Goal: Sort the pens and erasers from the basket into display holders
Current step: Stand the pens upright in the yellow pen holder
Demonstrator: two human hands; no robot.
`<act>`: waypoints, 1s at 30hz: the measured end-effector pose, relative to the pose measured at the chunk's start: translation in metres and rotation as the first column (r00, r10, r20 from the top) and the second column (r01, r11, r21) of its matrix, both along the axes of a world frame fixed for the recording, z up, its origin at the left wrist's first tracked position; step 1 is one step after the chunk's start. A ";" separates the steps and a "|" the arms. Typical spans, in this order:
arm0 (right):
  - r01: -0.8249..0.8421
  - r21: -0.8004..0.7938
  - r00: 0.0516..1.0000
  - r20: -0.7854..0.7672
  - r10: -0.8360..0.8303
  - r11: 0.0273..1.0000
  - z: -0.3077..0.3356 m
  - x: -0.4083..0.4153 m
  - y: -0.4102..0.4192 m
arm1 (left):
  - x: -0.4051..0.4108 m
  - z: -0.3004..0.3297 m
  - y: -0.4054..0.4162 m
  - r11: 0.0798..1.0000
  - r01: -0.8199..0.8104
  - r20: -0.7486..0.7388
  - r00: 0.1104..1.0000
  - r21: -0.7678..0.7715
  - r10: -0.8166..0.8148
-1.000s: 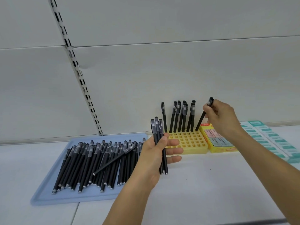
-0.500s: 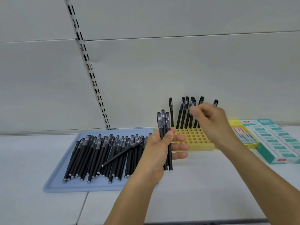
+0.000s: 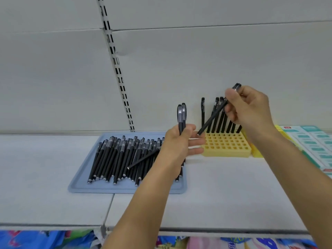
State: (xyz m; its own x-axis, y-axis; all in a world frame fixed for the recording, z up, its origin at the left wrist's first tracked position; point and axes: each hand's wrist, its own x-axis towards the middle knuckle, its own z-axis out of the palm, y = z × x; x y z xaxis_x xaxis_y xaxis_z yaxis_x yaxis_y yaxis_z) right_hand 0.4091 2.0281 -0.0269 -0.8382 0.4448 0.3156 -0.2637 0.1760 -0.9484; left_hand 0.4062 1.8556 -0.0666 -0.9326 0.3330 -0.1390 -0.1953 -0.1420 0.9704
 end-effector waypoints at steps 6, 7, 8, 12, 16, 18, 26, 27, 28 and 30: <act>0.091 0.252 0.995 -0.053 -0.080 0.963 -0.004 -0.011 0.013 | 0.003 -0.008 -0.014 0.992 -0.061 0.071 0.996 0.108 0.053; 0.089 0.328 0.996 -0.025 -0.086 0.941 -0.008 -0.013 0.014 | 0.002 -0.008 -0.015 0.992 -0.062 0.071 0.996 0.108 0.055; 0.078 0.386 0.996 0.002 -0.085 0.919 -0.012 -0.016 0.015 | 0.003 -0.007 -0.015 0.992 -0.060 0.073 0.996 0.113 0.052; 0.044 0.507 0.995 0.053 -0.082 0.861 -0.025 -0.026 0.015 | 0.006 -0.009 -0.015 0.989 -0.040 0.100 0.995 0.144 0.025; -0.004 0.532 0.995 0.086 -0.049 0.846 -0.031 -0.034 0.016 | 0.006 -0.012 -0.015 0.990 -0.038 0.090 0.996 0.135 0.026; -0.026 0.533 0.995 0.099 -0.032 0.846 -0.033 -0.037 0.017 | 0.006 -0.012 -0.015 0.992 -0.041 0.089 0.996 0.123 0.030; -0.095 0.598 0.974 0.223 -0.051 0.796 -0.037 -0.047 0.012 | 0.006 -0.012 -0.015 0.992 -0.030 0.100 0.995 0.120 0.018; -0.108 0.596 0.966 0.253 -0.058 0.796 -0.038 -0.047 0.012 | 0.006 -0.012 -0.015 0.992 -0.028 0.097 0.995 0.120 0.017; -0.110 0.596 0.959 0.273 -0.073 0.795 -0.038 -0.046 0.011 | 0.007 -0.012 -0.016 0.992 -0.026 0.096 0.995 0.122 0.014; -0.039 0.676 0.950 0.254 -0.183 0.736 -0.035 -0.042 0.006 | 0.008 -0.012 -0.016 0.991 -0.012 0.095 0.995 0.132 -0.001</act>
